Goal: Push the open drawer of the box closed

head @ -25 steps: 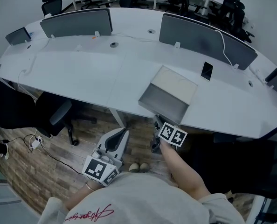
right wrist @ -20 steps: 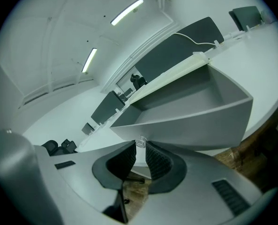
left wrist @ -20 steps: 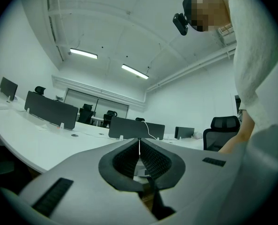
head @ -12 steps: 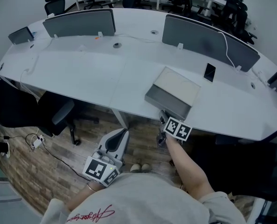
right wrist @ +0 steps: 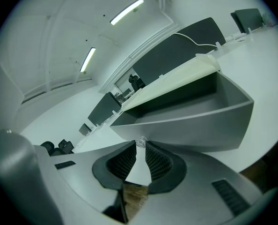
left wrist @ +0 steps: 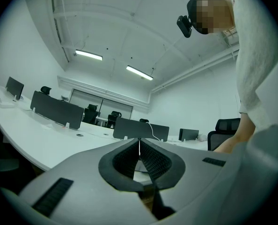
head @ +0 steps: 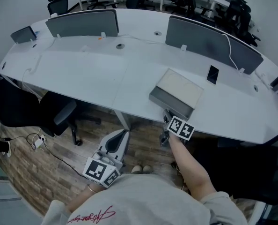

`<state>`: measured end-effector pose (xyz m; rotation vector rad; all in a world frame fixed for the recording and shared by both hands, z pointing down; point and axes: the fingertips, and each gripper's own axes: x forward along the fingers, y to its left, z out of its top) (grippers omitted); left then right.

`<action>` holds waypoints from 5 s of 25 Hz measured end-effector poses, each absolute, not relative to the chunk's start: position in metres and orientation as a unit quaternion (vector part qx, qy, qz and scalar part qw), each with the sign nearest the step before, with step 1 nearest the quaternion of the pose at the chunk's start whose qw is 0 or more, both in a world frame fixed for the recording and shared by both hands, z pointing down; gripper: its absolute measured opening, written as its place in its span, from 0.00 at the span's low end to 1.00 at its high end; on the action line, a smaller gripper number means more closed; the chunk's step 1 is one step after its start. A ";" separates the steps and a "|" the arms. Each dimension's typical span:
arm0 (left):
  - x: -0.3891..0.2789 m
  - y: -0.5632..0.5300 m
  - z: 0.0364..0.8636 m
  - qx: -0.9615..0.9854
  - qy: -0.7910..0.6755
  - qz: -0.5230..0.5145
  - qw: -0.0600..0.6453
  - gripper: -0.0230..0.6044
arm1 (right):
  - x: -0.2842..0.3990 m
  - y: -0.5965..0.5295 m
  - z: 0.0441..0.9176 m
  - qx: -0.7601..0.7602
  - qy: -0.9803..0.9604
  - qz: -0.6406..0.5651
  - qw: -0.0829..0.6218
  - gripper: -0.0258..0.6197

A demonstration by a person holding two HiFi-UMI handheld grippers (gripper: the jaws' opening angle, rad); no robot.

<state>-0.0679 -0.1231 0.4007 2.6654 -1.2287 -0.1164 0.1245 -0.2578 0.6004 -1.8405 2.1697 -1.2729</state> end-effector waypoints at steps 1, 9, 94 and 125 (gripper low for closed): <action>-0.068 -0.123 0.401 0.903 -0.416 -0.040 0.102 0.07 | 0.126 -0.259 0.601 -0.591 0.695 -0.409 0.013 0.15; -0.067 -0.126 0.401 0.903 -0.415 -0.039 0.108 0.07 | 0.130 -0.264 0.600 -0.593 0.689 -0.417 0.018 0.15; -0.069 -0.113 0.396 0.893 -0.438 -0.041 0.095 0.07 | 0.164 -0.305 0.602 -0.570 0.612 -0.533 0.128 0.15; -0.077 -0.100 0.397 0.886 -0.454 -0.028 0.091 0.07 | 0.170 -0.312 0.603 -0.570 0.601 -0.538 0.155 0.15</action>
